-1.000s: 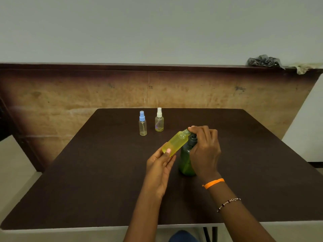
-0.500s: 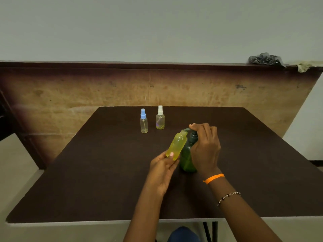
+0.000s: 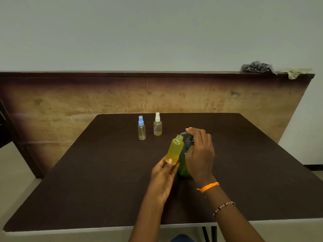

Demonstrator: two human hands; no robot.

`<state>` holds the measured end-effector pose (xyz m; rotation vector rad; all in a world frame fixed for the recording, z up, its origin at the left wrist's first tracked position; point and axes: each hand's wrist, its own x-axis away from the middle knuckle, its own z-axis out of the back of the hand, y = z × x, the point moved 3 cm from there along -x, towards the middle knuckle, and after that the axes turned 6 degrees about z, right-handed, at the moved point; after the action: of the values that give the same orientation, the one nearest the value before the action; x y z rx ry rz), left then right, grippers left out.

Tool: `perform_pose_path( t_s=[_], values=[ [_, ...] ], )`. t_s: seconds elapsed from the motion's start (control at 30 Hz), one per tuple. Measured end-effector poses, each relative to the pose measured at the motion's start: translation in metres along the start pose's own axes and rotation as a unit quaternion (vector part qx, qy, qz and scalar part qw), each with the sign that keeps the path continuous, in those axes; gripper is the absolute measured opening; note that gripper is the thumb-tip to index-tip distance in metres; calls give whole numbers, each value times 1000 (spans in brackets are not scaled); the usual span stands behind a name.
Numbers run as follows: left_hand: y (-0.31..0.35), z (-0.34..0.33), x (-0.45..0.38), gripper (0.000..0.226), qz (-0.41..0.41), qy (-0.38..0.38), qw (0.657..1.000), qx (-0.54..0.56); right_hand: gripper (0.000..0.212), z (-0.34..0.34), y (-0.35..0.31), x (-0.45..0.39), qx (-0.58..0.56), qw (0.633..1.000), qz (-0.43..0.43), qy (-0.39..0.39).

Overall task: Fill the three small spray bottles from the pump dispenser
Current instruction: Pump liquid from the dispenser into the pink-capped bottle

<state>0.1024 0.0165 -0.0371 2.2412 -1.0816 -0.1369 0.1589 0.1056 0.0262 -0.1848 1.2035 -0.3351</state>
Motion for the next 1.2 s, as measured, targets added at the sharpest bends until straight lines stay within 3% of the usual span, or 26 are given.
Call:
perform_pose_path(
  t_s=[0.23, 0.4, 0.7, 0.9, 1.2],
  values=[
    [5, -2, 4, 23, 8, -18, 1000, 22, 70, 4, 5, 7, -34, 998, -8, -48],
    [8, -3, 7, 28, 19, -20, 999, 41, 76, 13, 16, 12, -81, 995, -55, -25],
    [13, -11, 10, 36, 12, -28, 996, 84, 60, 27, 24, 4, -65, 996, -66, -10],
    [13, -9, 7, 37, 12, 7, 1000, 24, 55, 17, 9, -5, -27, 998, 9, -57],
    [15, -4, 7, 27, 4, 2, 999, -46, 39, 11, 8, -12, 5, 1000, 28, -9]
  ],
)
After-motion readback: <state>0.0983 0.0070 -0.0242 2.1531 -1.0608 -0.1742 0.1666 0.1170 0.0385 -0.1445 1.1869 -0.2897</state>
